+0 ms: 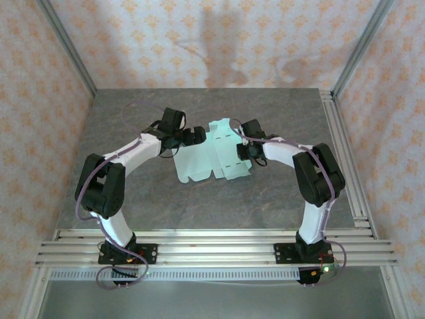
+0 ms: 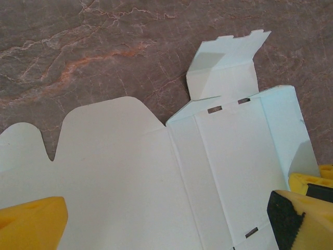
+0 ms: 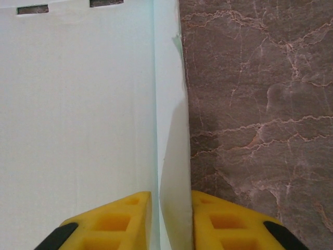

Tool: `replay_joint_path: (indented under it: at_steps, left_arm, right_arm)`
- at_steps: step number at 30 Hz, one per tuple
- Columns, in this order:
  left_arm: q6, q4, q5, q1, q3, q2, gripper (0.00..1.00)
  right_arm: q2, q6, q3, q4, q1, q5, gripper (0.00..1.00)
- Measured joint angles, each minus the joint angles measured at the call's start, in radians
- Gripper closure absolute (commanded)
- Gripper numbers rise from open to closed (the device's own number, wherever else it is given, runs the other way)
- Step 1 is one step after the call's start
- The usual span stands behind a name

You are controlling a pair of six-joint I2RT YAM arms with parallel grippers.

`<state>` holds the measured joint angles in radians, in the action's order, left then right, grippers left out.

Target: Fold the paper box

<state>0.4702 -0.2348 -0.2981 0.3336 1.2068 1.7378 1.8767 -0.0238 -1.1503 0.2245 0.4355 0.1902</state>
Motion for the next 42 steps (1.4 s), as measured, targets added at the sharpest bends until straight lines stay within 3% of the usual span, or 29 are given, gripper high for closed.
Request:
replay_joint_path:
  at_steps: [10, 17, 25, 31, 42]
  left_arm:
    - [0.0, 0.0, 0.0, 0.0, 0.0, 0.0, 0.0]
    - [-0.001, 0.0, 0.0, 0.0, 0.0, 0.0, 0.0]
    - [-0.001, 0.0, 0.0, 0.0, 0.0, 0.0, 0.0]
    - [0.0, 0.0, -0.001, 0.0, 0.0, 0.0, 0.0]
    - [0.0, 0.008, 0.0, -0.002, -0.024, -0.006, 0.0]
  right_arm:
    - [0.0, -0.008, -0.018, 0.0, 0.0, -0.002, 0.73]
    - [0.014, -0.019, -0.034, 0.001, 0.0, -0.003, 0.81]
    - [0.015, -0.034, -0.034, 0.014, 0.0, -0.003, 0.82]
    - [0.019, -0.043, -0.044, 0.026, 0.0, 0.001, 1.0]
    - [0.009, -0.1, -0.048, 0.044, 0.006, -0.047, 1.0]
